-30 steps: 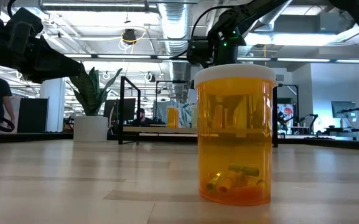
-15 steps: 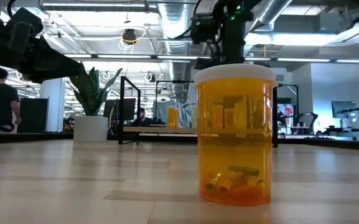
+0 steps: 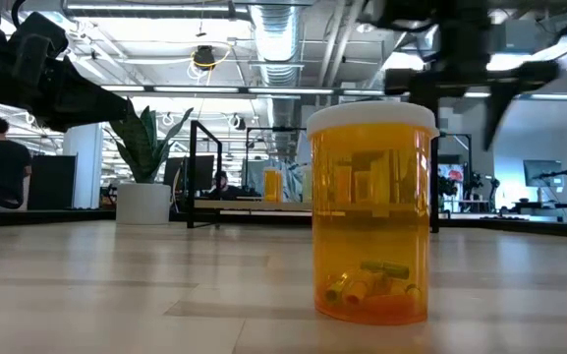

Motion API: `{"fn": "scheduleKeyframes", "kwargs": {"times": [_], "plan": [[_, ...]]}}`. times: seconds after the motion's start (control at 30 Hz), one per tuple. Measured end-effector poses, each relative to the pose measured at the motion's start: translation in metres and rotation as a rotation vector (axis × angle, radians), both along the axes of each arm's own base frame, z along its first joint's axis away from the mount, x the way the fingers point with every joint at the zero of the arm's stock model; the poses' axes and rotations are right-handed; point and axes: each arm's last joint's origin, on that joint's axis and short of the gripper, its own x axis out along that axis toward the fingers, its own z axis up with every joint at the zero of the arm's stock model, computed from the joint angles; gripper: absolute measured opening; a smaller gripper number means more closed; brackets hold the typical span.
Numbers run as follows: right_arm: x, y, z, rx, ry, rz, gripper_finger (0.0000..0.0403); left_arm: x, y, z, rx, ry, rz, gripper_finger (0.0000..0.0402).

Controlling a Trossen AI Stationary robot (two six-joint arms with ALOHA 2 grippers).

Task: Pick and place medicine bottles onto shelf by color
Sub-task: Put the right big orange pill bottle aligned with the other big orange pill bottle on the shelf

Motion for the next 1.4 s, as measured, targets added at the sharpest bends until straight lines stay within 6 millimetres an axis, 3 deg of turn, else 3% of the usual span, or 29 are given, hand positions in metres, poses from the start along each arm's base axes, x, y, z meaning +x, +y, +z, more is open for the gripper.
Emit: {"fn": "scheduleKeyframes", "kwargs": {"times": [0.37,0.7,0.87,1.0,1.23,1.4], "plan": [[-0.027,0.105,-0.021,0.079,-0.012,-0.241,0.0276,0.0,0.0,0.0,0.0,0.0,0.0,0.0208],[-0.055,0.166,-0.033,0.195,0.041,-0.377,0.0276,0.0,0.0,0.0,0.0,0.0,0.0,0.0208],[-0.052,0.189,-0.053,0.221,0.082,-0.42,0.0281,0.0,0.0,0.0,0.0,0.0,0.0,0.0208],[-0.047,0.2,-0.065,0.244,0.091,-0.445,0.0312,0.0,0.0,0.0,0.0,0.0,0.0,0.0208],[-0.054,0.205,-0.064,0.238,0.099,-0.47,0.0392,0.0,0.0,0.0,0.0,0.0,0.0,0.0208],[-0.054,0.212,-0.064,0.274,0.074,-0.446,0.0387,0.0,0.0,0.0,0.0,0.0,0.0,0.0208]]}}
